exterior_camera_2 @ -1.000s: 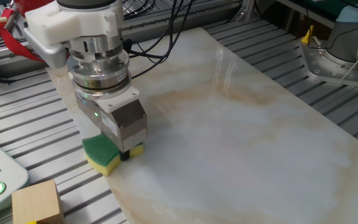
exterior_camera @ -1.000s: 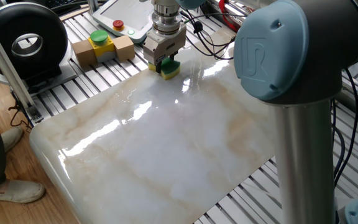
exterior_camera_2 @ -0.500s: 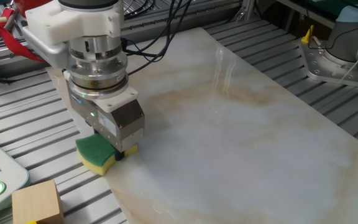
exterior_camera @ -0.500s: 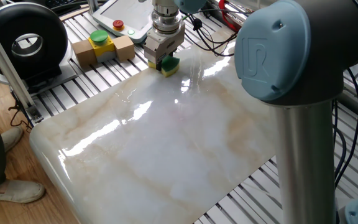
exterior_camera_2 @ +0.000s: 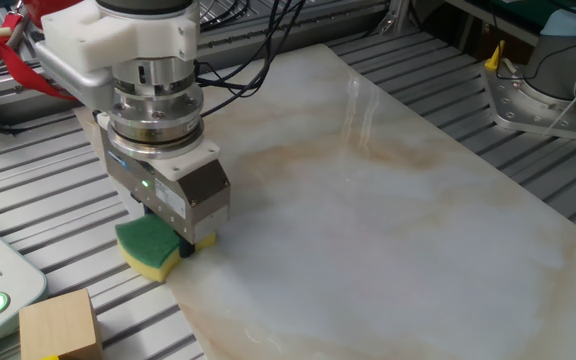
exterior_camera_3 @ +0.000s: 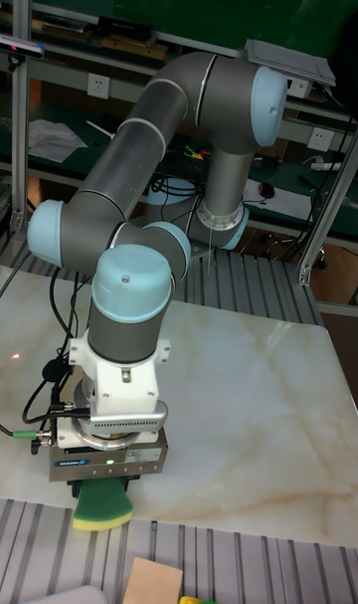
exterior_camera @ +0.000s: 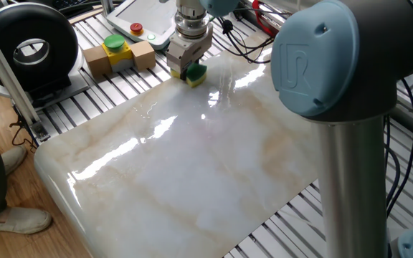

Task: Clean the tabletop with a sponge

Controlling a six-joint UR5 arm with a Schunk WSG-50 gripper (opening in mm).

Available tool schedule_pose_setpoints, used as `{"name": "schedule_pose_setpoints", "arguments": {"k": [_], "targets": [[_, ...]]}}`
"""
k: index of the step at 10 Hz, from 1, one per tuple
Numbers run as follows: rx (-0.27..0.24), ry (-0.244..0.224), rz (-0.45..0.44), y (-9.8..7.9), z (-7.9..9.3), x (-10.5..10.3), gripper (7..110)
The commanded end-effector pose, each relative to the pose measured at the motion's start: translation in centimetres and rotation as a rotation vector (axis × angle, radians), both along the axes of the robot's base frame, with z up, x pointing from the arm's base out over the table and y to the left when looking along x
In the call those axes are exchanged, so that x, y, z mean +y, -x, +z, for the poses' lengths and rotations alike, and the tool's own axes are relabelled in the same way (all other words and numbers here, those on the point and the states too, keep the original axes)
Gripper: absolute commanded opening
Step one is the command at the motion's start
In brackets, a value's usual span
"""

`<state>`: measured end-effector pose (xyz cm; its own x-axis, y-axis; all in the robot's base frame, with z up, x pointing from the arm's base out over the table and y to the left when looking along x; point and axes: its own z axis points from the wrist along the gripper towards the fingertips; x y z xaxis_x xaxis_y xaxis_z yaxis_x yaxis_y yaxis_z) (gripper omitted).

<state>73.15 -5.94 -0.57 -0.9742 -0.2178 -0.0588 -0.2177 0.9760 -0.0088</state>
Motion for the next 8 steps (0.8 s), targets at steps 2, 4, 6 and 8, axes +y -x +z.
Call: {"name": "schedule_pose_setpoints", "arguments": {"k": [2,4,6,8], "targets": [[-0.006,-0.014,-0.013,-0.16,0.12,0.17,7],[-0.001,-0.016,-0.018,-0.05,0.11,0.21,7],[0.0,-0.016,-0.025,-0.01,0.11,0.21,7],[0.008,-0.007,-0.024,0.59,0.28,-0.13,7]]}}
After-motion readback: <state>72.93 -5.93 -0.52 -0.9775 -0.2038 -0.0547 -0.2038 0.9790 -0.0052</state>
